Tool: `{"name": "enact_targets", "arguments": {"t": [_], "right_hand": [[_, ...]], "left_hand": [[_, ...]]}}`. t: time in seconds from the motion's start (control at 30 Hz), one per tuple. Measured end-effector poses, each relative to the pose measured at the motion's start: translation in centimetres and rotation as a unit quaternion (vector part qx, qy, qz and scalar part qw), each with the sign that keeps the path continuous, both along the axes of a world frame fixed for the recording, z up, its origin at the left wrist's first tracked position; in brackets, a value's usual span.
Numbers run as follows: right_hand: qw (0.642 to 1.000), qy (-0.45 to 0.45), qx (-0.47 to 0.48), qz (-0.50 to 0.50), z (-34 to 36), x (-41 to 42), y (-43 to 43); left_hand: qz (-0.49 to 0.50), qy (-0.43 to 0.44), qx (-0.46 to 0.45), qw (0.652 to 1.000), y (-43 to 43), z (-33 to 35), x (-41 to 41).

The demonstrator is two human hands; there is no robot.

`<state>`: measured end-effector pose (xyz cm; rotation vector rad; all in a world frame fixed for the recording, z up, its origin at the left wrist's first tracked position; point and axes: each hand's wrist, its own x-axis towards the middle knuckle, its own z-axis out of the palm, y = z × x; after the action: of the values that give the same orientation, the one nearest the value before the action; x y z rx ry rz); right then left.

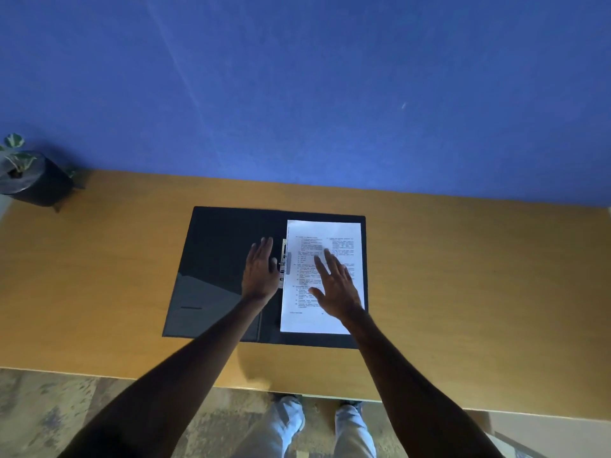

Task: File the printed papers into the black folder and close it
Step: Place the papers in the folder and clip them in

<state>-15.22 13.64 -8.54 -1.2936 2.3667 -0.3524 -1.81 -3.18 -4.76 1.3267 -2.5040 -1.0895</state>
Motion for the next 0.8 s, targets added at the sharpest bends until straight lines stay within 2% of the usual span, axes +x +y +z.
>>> {"name": "enact_targets", "arguments": {"t": [0.37,0.53,0.8], "right_hand": [[1.000,0.012,-0.022,0.000,-0.5,0.3,0.0],[1.000,0.012,-0.001,0.000,-0.5,0.2,0.1],[1.000,0.018,-0.001,-0.004,-0.4,0.3,0.1]], "left_hand": [[-0.007,0.005,0.011,1.000,-2.5,-0.8,-1.0],[-0.024,0.009,0.022,0.999,-3.2,-1.7,-1.7],[-0.037,0.064,0.040,0.996,-3.0,-0.1,-2.7]]}}
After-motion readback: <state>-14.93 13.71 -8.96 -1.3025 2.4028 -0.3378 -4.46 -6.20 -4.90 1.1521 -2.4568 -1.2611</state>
